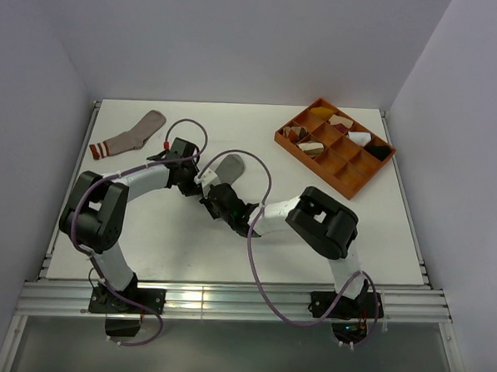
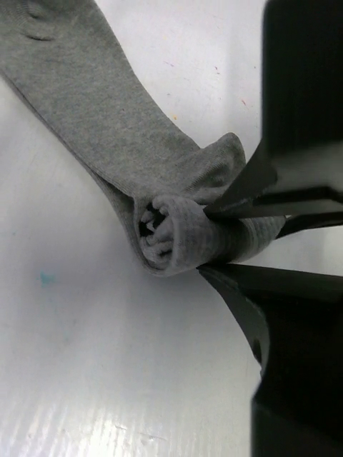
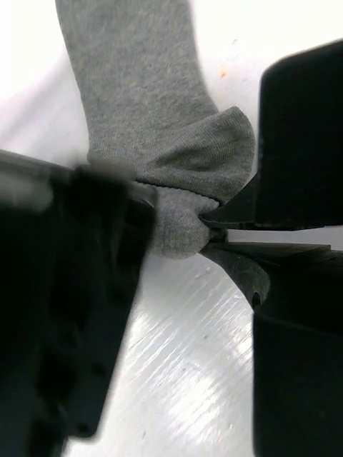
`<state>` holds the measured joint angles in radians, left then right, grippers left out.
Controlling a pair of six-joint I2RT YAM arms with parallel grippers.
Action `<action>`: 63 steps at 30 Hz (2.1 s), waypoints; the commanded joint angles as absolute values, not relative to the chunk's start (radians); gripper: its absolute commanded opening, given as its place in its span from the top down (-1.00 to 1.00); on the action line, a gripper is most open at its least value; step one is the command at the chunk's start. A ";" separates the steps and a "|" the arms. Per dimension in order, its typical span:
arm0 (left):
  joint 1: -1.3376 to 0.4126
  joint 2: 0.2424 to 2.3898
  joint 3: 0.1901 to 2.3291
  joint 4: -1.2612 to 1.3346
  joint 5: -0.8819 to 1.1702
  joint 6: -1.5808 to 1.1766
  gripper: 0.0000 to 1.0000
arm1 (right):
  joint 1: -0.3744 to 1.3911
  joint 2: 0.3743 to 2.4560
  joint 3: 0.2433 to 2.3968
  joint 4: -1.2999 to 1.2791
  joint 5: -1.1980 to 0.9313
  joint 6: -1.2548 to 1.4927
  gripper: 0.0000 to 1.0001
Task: Roll the socks
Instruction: Roll the sock at the center of the board.
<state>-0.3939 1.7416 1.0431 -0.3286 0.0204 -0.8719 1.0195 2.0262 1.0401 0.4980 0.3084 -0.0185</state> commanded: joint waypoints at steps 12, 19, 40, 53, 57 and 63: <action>-0.302 1.473 0.858 -0.154 0.026 -0.948 -0.39 | 0.807 2.035 1.104 0.308 -0.337 0.299 1.00; -0.290 1.423 0.761 -0.049 0.061 -0.954 -0.33 | 0.710 2.091 1.137 0.313 -0.572 0.475 1.00; -0.298 1.515 0.604 0.261 0.112 -1.045 -0.30 | 0.624 2.237 1.250 0.236 -0.793 0.554 1.00; -0.298 1.588 0.614 0.241 0.028 -1.089 -0.24 | 0.621 2.246 1.264 0.209 -0.779 0.532 1.00; -0.299 1.614 0.635 0.227 0.025 -1.086 -0.23 | 0.620 2.246 1.264 0.204 -0.765 0.531 1.00; -0.314 1.655 0.658 0.177 0.005 -1.088 -0.11 | 0.621 2.249 1.273 0.183 -0.747 0.517 1.00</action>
